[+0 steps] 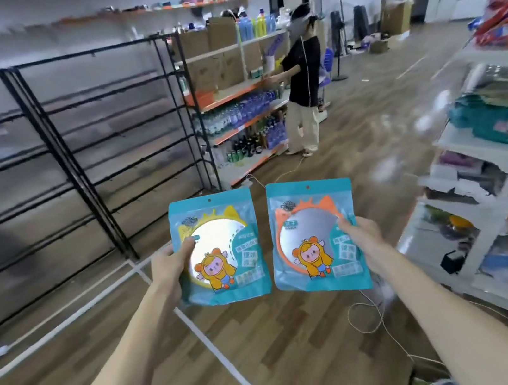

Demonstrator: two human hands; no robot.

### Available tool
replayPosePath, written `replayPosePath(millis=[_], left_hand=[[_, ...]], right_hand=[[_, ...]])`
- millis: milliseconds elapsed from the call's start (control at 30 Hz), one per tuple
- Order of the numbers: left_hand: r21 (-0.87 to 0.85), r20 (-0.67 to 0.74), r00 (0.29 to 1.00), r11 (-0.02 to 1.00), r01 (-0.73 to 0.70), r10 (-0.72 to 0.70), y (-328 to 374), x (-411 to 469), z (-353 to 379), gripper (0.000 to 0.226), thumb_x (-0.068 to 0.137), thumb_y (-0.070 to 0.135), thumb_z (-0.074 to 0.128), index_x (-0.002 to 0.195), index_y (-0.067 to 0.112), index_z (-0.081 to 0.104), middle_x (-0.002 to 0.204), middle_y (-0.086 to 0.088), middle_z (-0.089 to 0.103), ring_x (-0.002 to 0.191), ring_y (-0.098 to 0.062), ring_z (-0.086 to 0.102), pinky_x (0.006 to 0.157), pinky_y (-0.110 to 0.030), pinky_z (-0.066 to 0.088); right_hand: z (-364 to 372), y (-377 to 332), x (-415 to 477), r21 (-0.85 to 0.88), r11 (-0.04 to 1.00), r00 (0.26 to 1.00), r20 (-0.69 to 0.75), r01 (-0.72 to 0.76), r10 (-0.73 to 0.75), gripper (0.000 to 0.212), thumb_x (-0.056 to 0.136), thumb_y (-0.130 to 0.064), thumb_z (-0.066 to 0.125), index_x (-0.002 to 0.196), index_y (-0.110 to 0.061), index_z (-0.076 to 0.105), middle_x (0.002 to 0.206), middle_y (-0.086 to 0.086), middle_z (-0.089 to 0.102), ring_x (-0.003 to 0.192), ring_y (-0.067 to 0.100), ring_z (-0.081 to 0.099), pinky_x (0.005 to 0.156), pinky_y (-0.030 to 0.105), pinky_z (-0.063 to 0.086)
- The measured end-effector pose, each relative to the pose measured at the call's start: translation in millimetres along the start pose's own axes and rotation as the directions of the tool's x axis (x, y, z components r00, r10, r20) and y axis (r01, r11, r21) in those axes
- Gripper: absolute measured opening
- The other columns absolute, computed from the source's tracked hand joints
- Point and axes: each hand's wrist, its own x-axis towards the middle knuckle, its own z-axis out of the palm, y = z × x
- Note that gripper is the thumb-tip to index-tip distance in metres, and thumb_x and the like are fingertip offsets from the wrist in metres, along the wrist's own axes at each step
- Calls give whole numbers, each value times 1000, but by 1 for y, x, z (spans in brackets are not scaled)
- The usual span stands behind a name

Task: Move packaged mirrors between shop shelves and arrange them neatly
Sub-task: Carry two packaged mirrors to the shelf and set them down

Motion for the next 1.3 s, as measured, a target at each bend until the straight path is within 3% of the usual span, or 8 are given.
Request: replayPosePath(millis=[100,233,433,667,833,1033,1200,1300], left_hand=[[24,43,999,1000,11,-12,8,68,42,30,85,31,74,97,4,69,84,-15,75,68,-32,71,65,-45,59],[41,154,987,998,43,-49,16,170,113,33,84,32,75,99,3,68,88,-17,75,75,-36,71,75,-53,59],[47,349,937,999,-8,-9,67,308,242,31,84,26,76,95,-2,68,77,-15,73,60,-29,67,63,-43,59],[70,536,842,997,18,-53,109,423,378,37,84,25,76,106,-4,68,101,-25,71,88,-42,68,82,-65,52],[86,597,800,996,7,-57,119,505,469,39,80,28,79,105,-1,69,102,-24,71,91,-42,69,83,-62,54],[130,647,759,991,-28,-64,126,648,585,94,31,63,91,103,6,70,96,-19,74,88,-41,71,81,-63,54],[94,615,789,994,-47,-21,190,689,653,49,77,33,80,107,-3,66,100,-25,71,92,-42,69,86,-58,54],[88,585,811,995,-53,-9,205,732,702,43,78,33,79,101,-1,66,99,-25,70,90,-39,68,87,-59,53]], right_hand=[[8,-9,52,26,999,999,-33,-19,20,13,97,-26,61,99,-13,62,90,10,70,76,24,70,62,33,56],[7,-26,133,46,999,992,-128,-4,10,18,97,-29,60,102,-12,64,94,11,72,82,27,71,71,39,58],[-23,-72,249,19,1000,929,-370,-12,18,15,94,-31,64,96,-16,66,104,20,70,96,37,69,85,50,55],[-58,-119,354,20,1000,833,-553,-10,19,21,96,-24,63,105,-5,64,82,13,65,63,22,60,53,26,48],[-71,-132,447,66,998,802,-596,13,29,22,91,-26,69,101,-7,67,92,18,69,79,28,62,78,47,55],[-90,-173,587,129,991,819,-572,46,36,27,89,-35,71,103,-14,65,99,16,72,94,36,69,89,56,55],[-87,-224,689,94,993,814,-581,77,-8,23,90,-36,68,98,-14,68,91,23,67,77,27,60,73,44,52],[-87,-250,737,81,994,810,-587,74,-12,24,93,-34,66,100,-12,66,81,12,60,74,23,53,66,36,43]])
